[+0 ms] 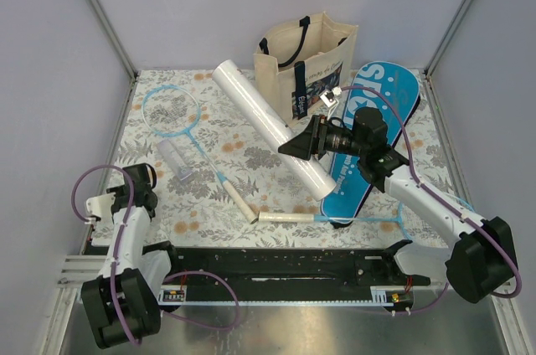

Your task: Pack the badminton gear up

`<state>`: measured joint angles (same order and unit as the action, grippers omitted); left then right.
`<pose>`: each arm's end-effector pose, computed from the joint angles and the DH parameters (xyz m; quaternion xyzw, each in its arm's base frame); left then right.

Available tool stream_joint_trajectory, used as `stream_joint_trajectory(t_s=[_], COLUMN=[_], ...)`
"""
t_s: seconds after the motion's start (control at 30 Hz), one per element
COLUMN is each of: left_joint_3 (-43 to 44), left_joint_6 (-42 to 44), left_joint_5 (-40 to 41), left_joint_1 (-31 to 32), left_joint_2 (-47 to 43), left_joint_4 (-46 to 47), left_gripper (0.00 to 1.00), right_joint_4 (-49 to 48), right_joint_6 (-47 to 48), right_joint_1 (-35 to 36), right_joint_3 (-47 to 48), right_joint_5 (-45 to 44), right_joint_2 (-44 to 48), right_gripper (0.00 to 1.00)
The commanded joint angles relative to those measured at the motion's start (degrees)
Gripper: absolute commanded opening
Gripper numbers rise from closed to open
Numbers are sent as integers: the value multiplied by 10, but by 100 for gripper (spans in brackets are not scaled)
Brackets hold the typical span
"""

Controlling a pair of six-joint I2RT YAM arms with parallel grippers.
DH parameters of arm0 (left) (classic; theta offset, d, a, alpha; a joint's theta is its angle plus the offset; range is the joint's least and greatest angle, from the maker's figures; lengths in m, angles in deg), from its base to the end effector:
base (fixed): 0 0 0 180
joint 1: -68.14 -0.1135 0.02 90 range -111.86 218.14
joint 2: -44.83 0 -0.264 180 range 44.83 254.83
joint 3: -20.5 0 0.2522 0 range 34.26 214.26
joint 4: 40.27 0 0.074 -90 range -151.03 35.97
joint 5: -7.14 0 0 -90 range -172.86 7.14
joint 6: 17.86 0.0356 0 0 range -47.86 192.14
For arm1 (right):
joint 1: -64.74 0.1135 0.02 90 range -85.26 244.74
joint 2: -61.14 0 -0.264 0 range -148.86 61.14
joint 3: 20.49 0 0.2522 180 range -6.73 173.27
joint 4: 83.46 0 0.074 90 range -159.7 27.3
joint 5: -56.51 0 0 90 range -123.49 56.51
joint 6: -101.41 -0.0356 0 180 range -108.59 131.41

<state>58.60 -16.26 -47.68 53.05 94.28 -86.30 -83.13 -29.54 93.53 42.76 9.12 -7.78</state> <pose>0.1407 0.0592 0.1776 -0.7710 0.4998 0.0729 0.3879 0.2300 0.1539 0.3244 -0.1684 0.7142 0.5779 0.3571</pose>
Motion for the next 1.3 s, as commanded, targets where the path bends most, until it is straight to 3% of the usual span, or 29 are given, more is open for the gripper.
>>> stream_joint_trajectory(t_s=[0.0,0.27,0.5,0.7,0.87,0.97,1.13,1.27], left_joint_3=[9,18,82,132,198,252,371,475], left_joint_6=[-20,-21,79,210,392,483,553,617], left_joint_5=[2,10,-16,-84,-247,-372,-538,-589], left_joint_1=[-8,-8,-8,-8,-8,-3,39,72], left_joint_2=[20,7,15,7,-17,-34,-37,-25], left_joint_4=[39,21,-7,13,55,62,21,-76], left_gripper=[49,1,0,0,0,0,0,0], right_joint_4=[-21,-14,9,67,101,68,15,52], right_joint_6=[6,12,40,132,248,295,402,502], right_joint_1=[-2,-2,-2,-2,-2,-2,-2,-17], right_joint_3=[27,30,35,53,85,74,25,23], right_joint_5=[0,-5,-22,-52,6,62,91,106], right_joint_2=[25,25,28,34,24,31,58,69], right_gripper=[36,36,36,37,37,38,40,43])
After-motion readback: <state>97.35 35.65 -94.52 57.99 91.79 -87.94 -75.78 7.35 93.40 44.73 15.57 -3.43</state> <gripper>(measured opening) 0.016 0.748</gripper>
